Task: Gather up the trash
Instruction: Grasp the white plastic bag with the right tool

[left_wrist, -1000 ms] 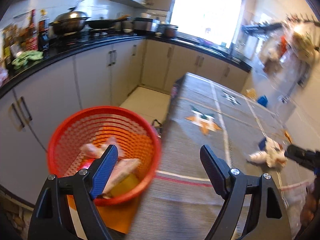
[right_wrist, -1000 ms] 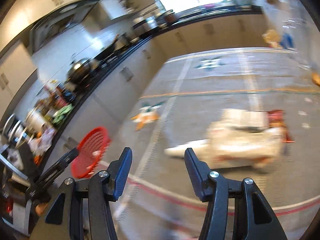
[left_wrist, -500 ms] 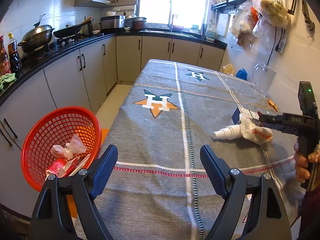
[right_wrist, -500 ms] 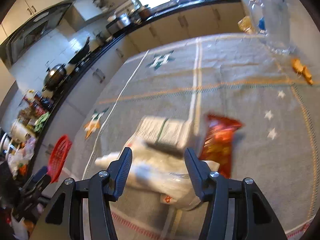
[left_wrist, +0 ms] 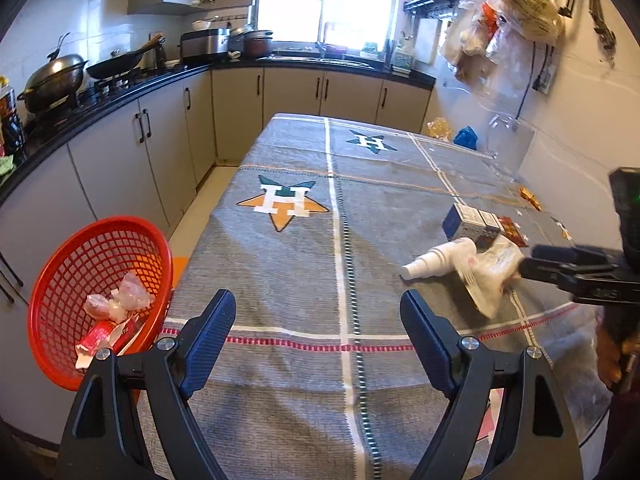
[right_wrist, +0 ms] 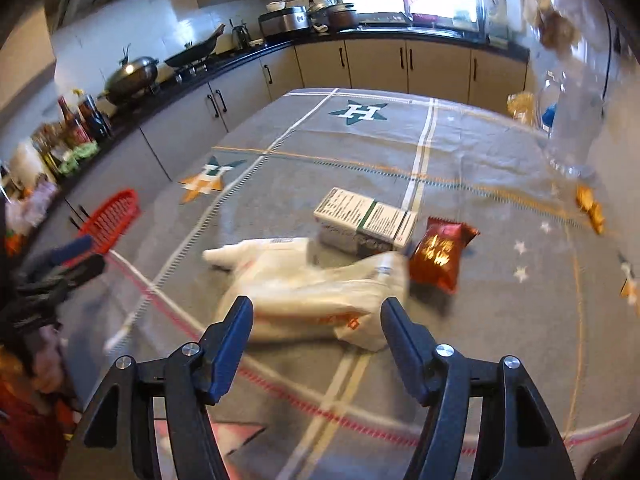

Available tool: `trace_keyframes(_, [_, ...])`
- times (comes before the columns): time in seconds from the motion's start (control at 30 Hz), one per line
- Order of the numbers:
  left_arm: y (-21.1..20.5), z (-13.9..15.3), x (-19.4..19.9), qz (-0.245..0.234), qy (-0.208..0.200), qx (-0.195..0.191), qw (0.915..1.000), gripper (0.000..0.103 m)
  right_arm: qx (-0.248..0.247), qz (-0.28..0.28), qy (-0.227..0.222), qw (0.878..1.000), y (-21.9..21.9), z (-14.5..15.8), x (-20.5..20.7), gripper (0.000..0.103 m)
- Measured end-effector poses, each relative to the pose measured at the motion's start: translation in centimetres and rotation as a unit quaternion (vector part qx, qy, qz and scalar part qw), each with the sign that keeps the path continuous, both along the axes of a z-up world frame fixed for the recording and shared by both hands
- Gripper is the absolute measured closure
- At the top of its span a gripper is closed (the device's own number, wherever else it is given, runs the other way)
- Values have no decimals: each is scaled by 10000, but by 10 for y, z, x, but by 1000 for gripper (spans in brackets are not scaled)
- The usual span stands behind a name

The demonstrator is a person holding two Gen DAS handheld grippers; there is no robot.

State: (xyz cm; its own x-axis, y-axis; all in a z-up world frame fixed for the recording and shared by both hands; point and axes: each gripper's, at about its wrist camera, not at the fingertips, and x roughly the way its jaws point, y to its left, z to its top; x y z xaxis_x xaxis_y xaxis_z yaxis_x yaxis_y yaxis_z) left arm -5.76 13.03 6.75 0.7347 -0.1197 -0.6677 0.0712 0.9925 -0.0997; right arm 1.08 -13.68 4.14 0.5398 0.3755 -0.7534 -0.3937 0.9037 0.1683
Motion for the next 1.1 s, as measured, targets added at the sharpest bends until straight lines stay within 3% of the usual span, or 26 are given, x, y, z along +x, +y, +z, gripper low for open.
trace_keyframes(0.1, [-6,2,-1,-152,-8,56,9999,20,-343,204,-196,9990,6,-2,5,32])
trace_keyframes(0.17, [-10,3,-1,-174,-27,106,9998,20,-294,92,-31,9995,1,-2,7,32])
trace_keyframes(0.27, [-13,3,0,-196,-34,108,9997,20,433,-301,453,9976,-19,-2,11,32])
trace_keyframes(0.33, [-14,3,1,-210,-41,94,9997,20,950,-782,904,9883,-32,-7,8,32])
trace_keyframes(0.47, [-17,3,6,-201,-37,56,9998,20,1539,-1017,1305,9741,-30,-18,1,32])
trace_keyframes(0.6, [-16,4,4,-202,-69,51,9998,20,1361,-1195,1375,9738,-13,-25,13,32])
trace_keyframes(0.7, [-12,4,3,-193,-62,63,9998,20,890,-1282,1247,9798,4,-27,25,32])
trace_keyframes(0.8, [-9,3,4,-190,-35,61,9998,20,398,-1295,1100,9847,16,-32,35,38])
trace_keyframes(0.9, [-13,4,8,-321,14,39,9995,20,86,-1186,899,9888,20,-36,39,52])
trace_keyframes(0.97, [-20,6,13,-496,25,34,9988,20,234,-1030,888,9904,13,-35,38,63])
trace_keyframes(1.07, [-36,8,22,-808,63,75,9967,20,453,-898,671,9927,-4,-28,27,71])
trace_keyframes(1.1, [-42,8,25,-913,84,77,9958,19,640,-804,585,9930,-11,-24,24,87])
